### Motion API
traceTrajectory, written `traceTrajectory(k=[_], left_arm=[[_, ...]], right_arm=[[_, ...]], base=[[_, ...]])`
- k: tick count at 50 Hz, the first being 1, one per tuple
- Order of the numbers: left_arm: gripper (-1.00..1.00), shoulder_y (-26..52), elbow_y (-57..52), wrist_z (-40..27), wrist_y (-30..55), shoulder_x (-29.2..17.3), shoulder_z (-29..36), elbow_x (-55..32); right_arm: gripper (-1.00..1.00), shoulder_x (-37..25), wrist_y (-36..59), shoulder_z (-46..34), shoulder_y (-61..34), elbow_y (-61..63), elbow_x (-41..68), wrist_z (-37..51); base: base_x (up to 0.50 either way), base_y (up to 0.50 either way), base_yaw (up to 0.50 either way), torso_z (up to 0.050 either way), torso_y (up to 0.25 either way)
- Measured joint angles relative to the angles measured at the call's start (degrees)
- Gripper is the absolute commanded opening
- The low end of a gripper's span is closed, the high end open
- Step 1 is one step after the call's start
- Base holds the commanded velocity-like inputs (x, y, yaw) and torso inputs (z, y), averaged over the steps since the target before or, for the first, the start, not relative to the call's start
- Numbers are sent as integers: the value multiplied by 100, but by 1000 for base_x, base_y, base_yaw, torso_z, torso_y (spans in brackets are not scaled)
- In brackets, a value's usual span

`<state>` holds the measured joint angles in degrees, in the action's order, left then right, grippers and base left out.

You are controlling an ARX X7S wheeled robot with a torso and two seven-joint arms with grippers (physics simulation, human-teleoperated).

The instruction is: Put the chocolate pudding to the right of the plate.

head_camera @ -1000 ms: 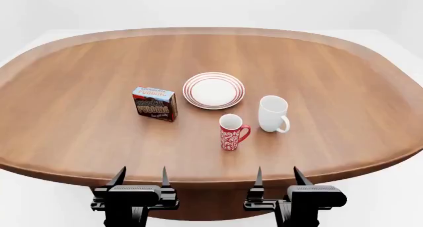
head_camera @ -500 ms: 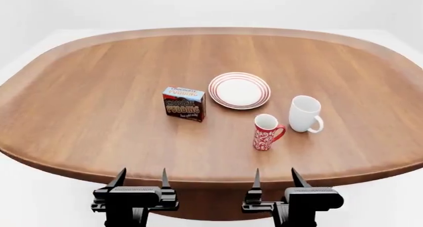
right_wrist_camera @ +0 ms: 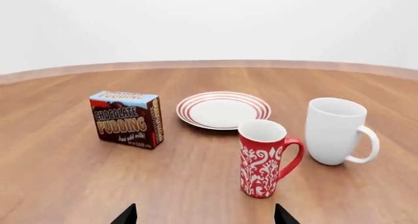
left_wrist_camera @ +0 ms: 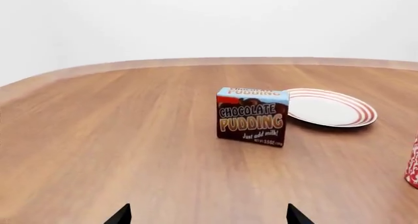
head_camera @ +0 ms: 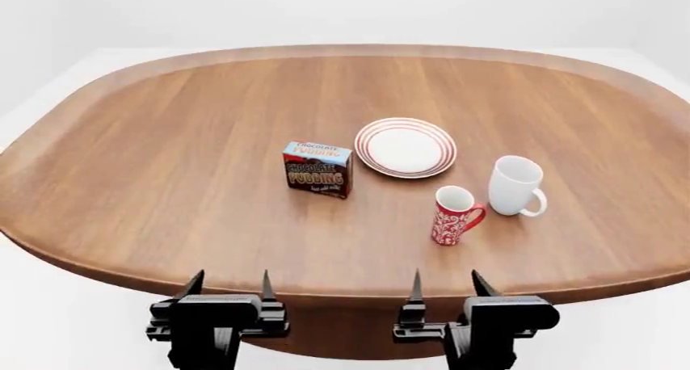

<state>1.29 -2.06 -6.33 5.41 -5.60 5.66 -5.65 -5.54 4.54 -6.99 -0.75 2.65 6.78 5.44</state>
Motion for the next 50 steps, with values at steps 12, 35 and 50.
traceTrajectory(k=[12,35,50], left_arm=[[100,962,-1678,-201,2459,-263,-159,-437],[100,1634,-2362,-294,3682,-450,-235,-750],[100,1675,-2359,-336,3694,-500,-193,-785]], right_arm=[[100,-389,2702,135,-880,1952,617,178],[100,-678,4070,311,-1500,3029,1095,206],[100,-725,4057,294,-1502,3017,1152,206]], base=[[0,0,0,0,0],[404,0,0,0,0],[500,0,0,0,0]])
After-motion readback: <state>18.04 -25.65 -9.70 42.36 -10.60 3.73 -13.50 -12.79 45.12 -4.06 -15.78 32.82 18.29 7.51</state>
